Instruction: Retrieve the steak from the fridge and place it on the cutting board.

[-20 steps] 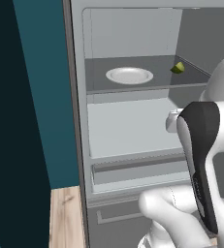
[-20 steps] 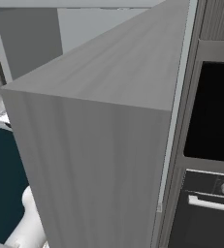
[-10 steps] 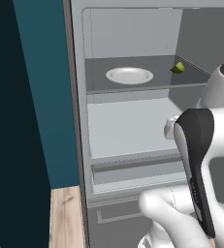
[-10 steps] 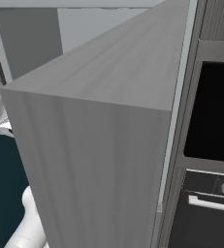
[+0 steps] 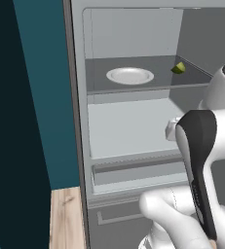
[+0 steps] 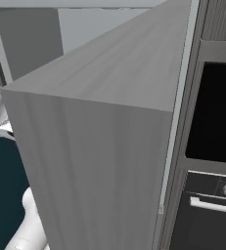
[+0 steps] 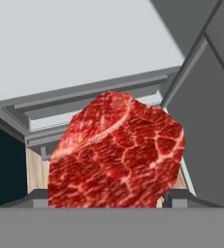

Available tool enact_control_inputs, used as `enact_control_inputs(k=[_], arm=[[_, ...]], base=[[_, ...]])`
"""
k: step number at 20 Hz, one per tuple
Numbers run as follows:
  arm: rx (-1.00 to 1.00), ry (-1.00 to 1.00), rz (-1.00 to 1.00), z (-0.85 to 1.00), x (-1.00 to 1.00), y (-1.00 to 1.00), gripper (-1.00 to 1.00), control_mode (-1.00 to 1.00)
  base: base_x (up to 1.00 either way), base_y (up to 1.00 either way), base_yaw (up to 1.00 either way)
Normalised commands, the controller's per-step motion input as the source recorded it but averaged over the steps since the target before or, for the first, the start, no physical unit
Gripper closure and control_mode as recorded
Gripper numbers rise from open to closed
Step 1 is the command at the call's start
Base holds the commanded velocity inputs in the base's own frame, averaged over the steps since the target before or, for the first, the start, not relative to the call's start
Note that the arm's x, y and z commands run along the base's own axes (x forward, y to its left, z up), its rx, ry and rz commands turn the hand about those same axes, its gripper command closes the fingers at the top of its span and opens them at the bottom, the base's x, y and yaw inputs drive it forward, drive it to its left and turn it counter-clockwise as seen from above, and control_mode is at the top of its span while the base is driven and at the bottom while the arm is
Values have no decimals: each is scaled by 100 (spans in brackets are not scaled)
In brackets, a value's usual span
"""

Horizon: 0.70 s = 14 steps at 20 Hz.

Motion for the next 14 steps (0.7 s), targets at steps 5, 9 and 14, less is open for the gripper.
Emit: enact_control_inputs(k=[5, 9, 14], arm=[[0, 0, 0, 0, 0, 0, 100, 100], [0, 0, 0, 0, 0, 0, 100, 100], [0, 0, 0, 0, 0, 0, 100, 100]], base=[[-54, 3, 0], [-70, 9, 0], [-63, 13, 0]])
